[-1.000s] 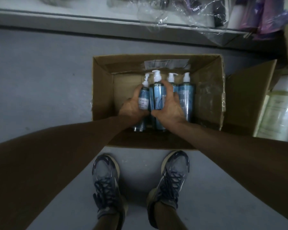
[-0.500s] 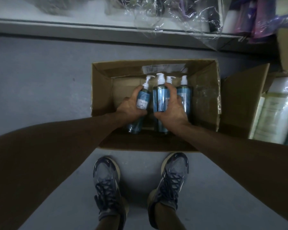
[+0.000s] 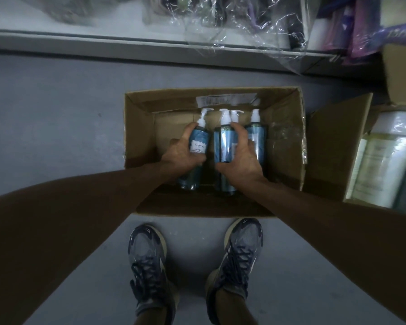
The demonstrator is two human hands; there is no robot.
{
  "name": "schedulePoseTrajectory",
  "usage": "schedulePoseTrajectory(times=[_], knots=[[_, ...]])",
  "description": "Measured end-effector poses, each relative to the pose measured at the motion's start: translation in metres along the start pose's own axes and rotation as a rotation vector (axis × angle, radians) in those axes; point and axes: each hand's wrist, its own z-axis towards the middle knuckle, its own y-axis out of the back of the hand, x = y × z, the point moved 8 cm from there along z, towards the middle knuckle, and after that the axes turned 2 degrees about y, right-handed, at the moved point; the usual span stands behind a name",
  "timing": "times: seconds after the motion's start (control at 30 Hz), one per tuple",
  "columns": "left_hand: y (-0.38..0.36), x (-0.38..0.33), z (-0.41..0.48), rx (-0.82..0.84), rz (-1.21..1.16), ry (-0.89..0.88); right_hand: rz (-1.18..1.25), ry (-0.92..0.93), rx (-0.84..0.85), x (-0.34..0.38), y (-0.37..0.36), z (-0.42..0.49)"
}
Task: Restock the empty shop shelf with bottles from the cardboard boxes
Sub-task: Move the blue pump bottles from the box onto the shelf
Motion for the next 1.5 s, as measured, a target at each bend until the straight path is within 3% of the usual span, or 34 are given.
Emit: schedulePoseTrajectory(times=[0.3,0.7,1.03,1.3,1.5], knots=[[0.029,-0.028,-0.038,0.144,-0.025,-0.023,0.075,-0.002,-0.041,0.019,0.024,-0.027],[0.098,-0.099,-0.19,0.324,-0.343,-0.103,0.326,0.043,0.052,0.109,0.091,-0.15],[0.208,-0.197,-0.381,0.228,-0.505,-0.226,0.427,0.2,0.134,0.255,0.178,-0.306],[0.305,-0.264,-0.532,0.067,-0.56,-0.361,0.534,0.377,0.066,0.392,0.255,-0.435],[0.383,-0.326,-0.621,-0.045,-0.516,-0.531,0.48,0.551,0.005,0.491,0.301,-0.515]])
